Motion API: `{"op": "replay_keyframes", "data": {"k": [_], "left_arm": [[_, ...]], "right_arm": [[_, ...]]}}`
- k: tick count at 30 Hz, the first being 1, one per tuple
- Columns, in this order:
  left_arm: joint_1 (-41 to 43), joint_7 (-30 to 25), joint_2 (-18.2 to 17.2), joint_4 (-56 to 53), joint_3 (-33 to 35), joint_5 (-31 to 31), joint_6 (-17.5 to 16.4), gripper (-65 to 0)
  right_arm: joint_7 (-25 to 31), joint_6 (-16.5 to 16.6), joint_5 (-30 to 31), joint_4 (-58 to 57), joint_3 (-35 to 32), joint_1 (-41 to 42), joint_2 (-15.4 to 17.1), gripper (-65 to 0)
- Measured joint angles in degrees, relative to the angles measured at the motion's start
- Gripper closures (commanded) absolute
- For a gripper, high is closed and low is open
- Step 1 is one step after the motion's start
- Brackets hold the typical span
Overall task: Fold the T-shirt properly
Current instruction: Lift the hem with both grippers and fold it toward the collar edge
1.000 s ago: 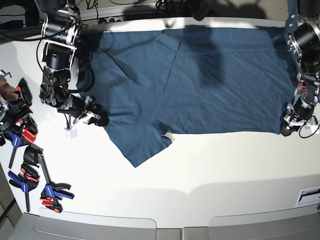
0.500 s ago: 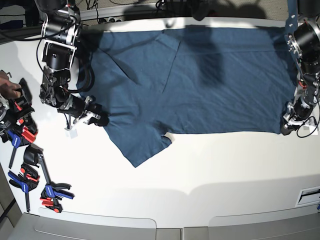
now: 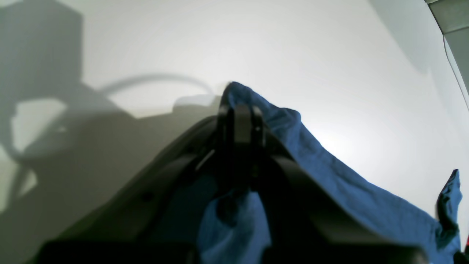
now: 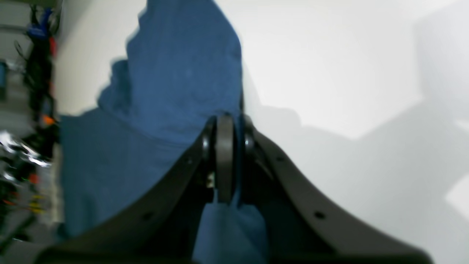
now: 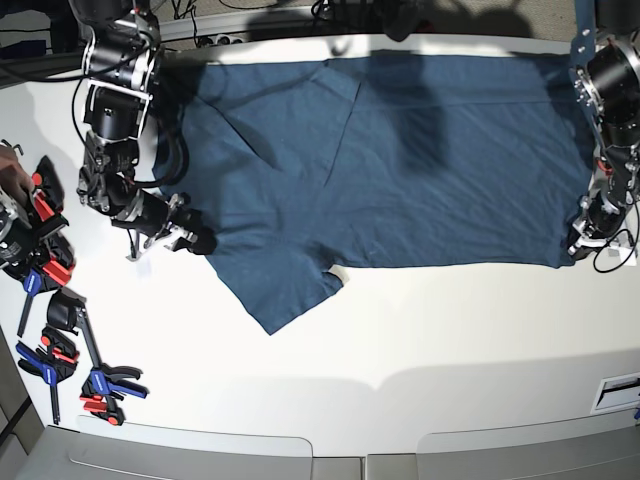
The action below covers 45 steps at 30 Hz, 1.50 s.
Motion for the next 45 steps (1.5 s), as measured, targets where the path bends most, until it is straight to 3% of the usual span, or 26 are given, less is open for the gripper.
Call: {"op": "replay_keyframes", "data": {"k": [6,10,15,23,28,32,34,35,45], "left_arm": [[1.0,5.7,-2.3,0.5,0.1,-5.3,-7.0,0.0],[1.0,7.6,-3.7,2.3,0.2,-6.0,-8.9,0.0],[3.4,8.9,-4.4,6.1,0.2,-9.7,-9.0,0.0],[15.8,10.8,-4.4,21.6,0.3,-14.1,-9.0,0.0],[23.1,11.0,-4.6,33.5,0.3,-14.5,-9.0,0.0],[27.5,12.7,-5.1,40.7,0.1,-14.4,-9.0,0.0],[29.2,13.4,-5.0,43.1,-0.5,-14.7,-7.3,0.0],[29.9,13.8,-5.0,44.1,-1.2,-14.6,-5.9,0.0],[36.1,14.4,-5.0,46.2,-12.1,-15.3,-6.0,0.0]], "right_arm": [[-6.8,-0.2,8.3,0.6,2.0,-0.3,0.0,0.0],[-10.2,-0.5,10.9,1.9,2.3,-0.6,-0.2,0.0],[-11.1,-0.7,11.5,5.5,2.3,-2.8,-0.5,0.0],[-11.6,-1.1,11.3,18.8,2.3,-11.1,-0.6,0.0],[-11.7,-1.0,11.5,29.6,2.3,-16.3,-0.5,0.0],[-14.9,-0.9,11.5,36.4,2.3,-19.9,-0.5,0.0],[-15.7,-0.9,11.4,38.9,2.3,-21.4,-0.5,0.0],[-16.4,-0.9,11.6,40.0,2.3,-22.1,-0.5,0.0],[-21.0,-0.7,11.7,44.4,2.3,-26.3,-0.5,0.0]]}}
